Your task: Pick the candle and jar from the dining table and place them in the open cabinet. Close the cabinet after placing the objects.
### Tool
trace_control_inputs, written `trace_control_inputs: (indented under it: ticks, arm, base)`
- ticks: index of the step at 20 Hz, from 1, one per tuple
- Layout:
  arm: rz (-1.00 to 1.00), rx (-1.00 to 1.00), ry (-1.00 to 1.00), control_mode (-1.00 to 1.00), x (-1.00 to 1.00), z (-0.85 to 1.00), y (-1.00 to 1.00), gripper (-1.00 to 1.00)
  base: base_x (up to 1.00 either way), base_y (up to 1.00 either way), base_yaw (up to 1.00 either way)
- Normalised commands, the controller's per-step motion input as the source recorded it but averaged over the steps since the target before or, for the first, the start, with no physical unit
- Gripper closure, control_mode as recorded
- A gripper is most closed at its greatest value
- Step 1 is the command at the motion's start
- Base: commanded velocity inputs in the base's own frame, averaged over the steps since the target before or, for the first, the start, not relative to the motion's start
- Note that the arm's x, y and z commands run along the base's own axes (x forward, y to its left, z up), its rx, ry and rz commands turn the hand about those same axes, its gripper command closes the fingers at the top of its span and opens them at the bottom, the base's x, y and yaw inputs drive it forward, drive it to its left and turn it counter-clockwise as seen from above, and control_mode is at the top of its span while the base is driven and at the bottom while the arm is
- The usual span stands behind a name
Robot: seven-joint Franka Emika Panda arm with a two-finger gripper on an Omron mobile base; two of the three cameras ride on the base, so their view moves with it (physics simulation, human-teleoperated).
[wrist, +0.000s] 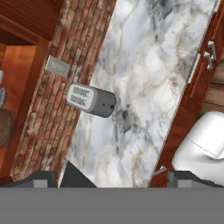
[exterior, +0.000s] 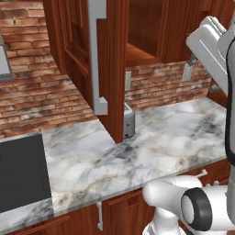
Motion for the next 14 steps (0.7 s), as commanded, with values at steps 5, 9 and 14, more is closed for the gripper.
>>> trace_control_inputs:
  ticks: [5, 9, 14]
  arm:
    - [0.00, -0.13, 0.00, -1.00, -0.50, -0.09, -0.17, -1.00]
    - [0.00, -0.16, 0.00, -1.00, -0.46, -0.36, 0.00, -1.00]
    - [-0.01, -0.06, 0.00, -1.00, -0.01, -0.24, -0.05, -1.00]
  base:
    - [0.00, 0.00, 0.00]
    - [0.00, 0.00, 0.00]
    - [0.00, 0.00, 0.00]
